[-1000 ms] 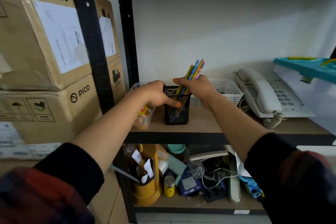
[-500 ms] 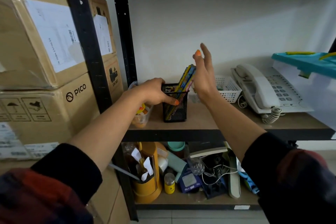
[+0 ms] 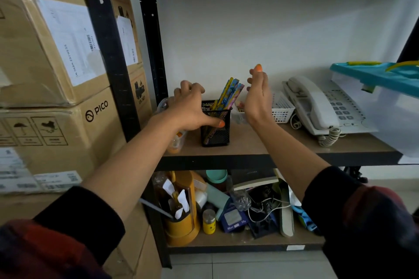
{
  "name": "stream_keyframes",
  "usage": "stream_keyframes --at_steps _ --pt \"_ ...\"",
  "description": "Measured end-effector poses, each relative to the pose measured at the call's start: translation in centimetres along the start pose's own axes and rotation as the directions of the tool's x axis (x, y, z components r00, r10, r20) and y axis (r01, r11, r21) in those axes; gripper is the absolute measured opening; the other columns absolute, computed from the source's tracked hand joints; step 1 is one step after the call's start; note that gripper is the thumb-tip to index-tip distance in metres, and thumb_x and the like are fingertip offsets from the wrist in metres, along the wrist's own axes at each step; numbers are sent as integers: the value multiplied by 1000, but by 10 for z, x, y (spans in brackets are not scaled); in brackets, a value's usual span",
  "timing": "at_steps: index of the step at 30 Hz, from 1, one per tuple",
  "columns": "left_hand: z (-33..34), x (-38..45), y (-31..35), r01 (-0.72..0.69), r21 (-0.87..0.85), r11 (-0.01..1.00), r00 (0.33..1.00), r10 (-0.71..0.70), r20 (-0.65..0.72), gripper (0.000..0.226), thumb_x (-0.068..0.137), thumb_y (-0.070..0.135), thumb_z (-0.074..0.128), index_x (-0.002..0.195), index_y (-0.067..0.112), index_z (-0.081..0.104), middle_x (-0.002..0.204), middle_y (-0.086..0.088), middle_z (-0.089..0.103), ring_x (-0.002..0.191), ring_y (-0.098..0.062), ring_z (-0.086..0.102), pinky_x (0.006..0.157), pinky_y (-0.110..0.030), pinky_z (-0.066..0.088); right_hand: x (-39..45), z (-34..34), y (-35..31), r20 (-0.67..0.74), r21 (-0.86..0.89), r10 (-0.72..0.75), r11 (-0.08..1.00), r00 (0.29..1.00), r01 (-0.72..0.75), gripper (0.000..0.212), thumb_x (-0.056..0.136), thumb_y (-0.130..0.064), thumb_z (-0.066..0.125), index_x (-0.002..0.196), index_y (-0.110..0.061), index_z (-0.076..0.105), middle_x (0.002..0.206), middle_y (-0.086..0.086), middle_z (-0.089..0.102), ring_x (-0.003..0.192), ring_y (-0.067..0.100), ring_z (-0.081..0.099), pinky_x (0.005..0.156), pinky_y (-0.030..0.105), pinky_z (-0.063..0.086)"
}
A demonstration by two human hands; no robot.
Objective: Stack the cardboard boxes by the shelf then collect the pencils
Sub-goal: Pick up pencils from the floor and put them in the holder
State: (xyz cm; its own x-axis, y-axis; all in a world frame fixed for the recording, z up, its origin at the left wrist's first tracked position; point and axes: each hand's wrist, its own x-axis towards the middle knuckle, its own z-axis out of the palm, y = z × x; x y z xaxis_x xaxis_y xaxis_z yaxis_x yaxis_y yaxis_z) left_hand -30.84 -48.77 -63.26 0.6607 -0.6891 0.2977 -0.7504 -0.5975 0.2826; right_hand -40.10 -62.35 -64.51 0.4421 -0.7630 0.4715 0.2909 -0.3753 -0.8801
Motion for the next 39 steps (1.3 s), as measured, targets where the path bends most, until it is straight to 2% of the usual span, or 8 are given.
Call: stream_keyframes --at_steps 4,8,13,15,18,22,30,39 --pt "-3 -25 6 -189 -232 954 972 148 -182 55 75 43 80 115 18 50 115 -1 44 101 -13 47 81 -28 44 -10 -12 6 -192 -45 -14 999 981 5 42 102 -49 27 96 -18 55 98 -3 59 94 15 56 83 33 46" --pt "-3 -62 12 -206 -462 863 967 253 42 22 83 27 76 97 19 61 94 2 61 83 -9 58 72 -26 49 -44 -35 10 -270 -184 -59 983 961 9 30 105 -37 36 93 -16 52 91 -1 58 87 14 54 76 29 41" --pt "15 -120 13 -121 -519 846 916 297 270 25 83 26 77 102 15 65 96 1 65 87 -8 62 77 -23 52 -103 -71 13 -179 -364 -62 931 982 -8 30 100 -33 42 82 -13 54 84 5 61 86 25 57 79 41 45" --pt "31 -152 11 -86 -517 852 900 289 327 25 83 26 77 102 16 65 97 2 65 84 -6 61 76 -23 50 -122 -88 16 -33 -534 77 842 997 -83 37 97 -37 40 82 -10 60 85 10 64 90 31 58 82 44 47" --pt "52 -200 11 -63 -443 894 852 279 444 27 84 27 76 107 18 64 101 7 62 84 -4 59 75 -21 49 -149 -107 17 211 -776 372 626 904 -76 41 97 -47 41 90 -16 66 102 13 68 105 35 58 91 41 46" --pt "61 -232 22 -52 -425 904 835 272 477 36 85 30 74 117 23 58 108 8 58 89 -7 60 85 -30 53 -190 -120 17 447 -862 472 454 760 225 32 99 -43 45 85 -22 64 111 14 64 109 32 58 89 35 45" --pt "88 -236 65 -102 -393 914 810 305 500 39 88 31 71 122 21 56 115 5 57 84 -3 55 68 -17 43 -216 -149 31 475 -873 606 415 638 256 31 100 -41 46 90 -15 57 93 6 59 81 21 52 72 30 38" --pt "239 -245 69 -146 -182 972 705 232 670 47 87 35 70 127 18 52 127 -1 57 109 -20 56 89 -33 47 -272 -188 143 423 -903 730 290 537 316 43 102 -37 46 129 -7 59 136 13 54 126 29 49 99 32 39"
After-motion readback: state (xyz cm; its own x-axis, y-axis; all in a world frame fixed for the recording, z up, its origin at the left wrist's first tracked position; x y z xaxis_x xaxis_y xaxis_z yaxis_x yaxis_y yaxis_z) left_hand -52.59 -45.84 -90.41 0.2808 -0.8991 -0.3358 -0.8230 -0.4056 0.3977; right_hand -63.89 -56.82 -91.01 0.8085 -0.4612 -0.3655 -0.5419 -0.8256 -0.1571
